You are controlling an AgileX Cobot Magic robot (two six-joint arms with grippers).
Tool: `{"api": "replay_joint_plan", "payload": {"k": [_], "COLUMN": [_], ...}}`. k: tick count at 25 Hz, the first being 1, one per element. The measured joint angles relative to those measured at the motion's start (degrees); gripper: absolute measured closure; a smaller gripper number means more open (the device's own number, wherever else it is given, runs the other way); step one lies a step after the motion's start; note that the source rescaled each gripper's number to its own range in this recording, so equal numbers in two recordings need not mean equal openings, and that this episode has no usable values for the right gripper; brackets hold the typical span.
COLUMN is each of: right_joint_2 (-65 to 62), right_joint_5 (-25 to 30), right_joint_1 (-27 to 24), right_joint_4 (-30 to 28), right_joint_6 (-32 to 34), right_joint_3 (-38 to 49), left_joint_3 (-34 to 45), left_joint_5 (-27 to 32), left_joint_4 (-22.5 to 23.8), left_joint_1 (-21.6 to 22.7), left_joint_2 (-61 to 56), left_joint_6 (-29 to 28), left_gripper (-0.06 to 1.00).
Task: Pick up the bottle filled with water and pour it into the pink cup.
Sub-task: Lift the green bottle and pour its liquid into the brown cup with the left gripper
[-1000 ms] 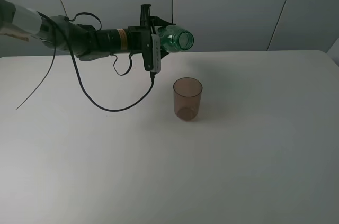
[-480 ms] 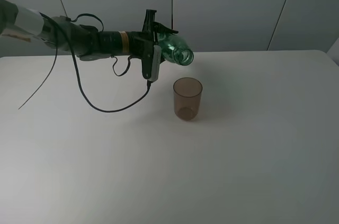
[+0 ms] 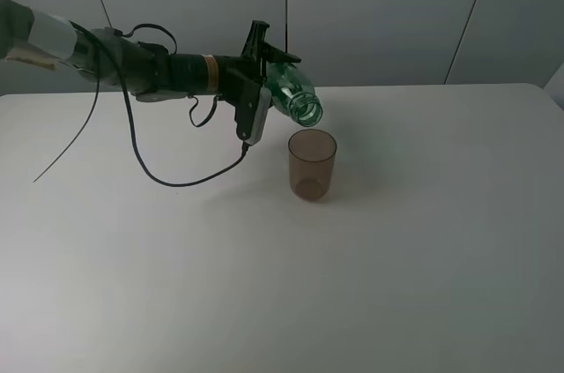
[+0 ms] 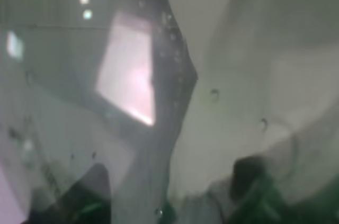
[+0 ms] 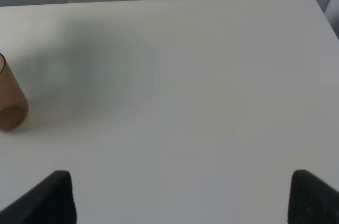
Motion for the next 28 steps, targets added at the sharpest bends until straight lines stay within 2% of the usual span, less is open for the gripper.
{"api": "replay_joint_plan", "payload": {"k": [17, 28], "right_joint_2": [0.0, 0.0], "right_joint_5": [0.0, 0.0], "right_joint_1": [0.0, 0.0], "right_joint_4": [0.0, 0.0], "right_joint_6": [0.0, 0.0], "right_joint_3": [0.0, 0.0], "left_joint_3": [-2.0, -2.1], "left_joint_5": [1.4, 1.6], "left_joint_4": [-0.2, -0.4], "left_joint_1": [-1.2, -1.2], "left_joint_2": [-0.1, -0.1], "left_joint_6": [8.6, 11.9], "left_gripper": [0.94, 0.94]}}
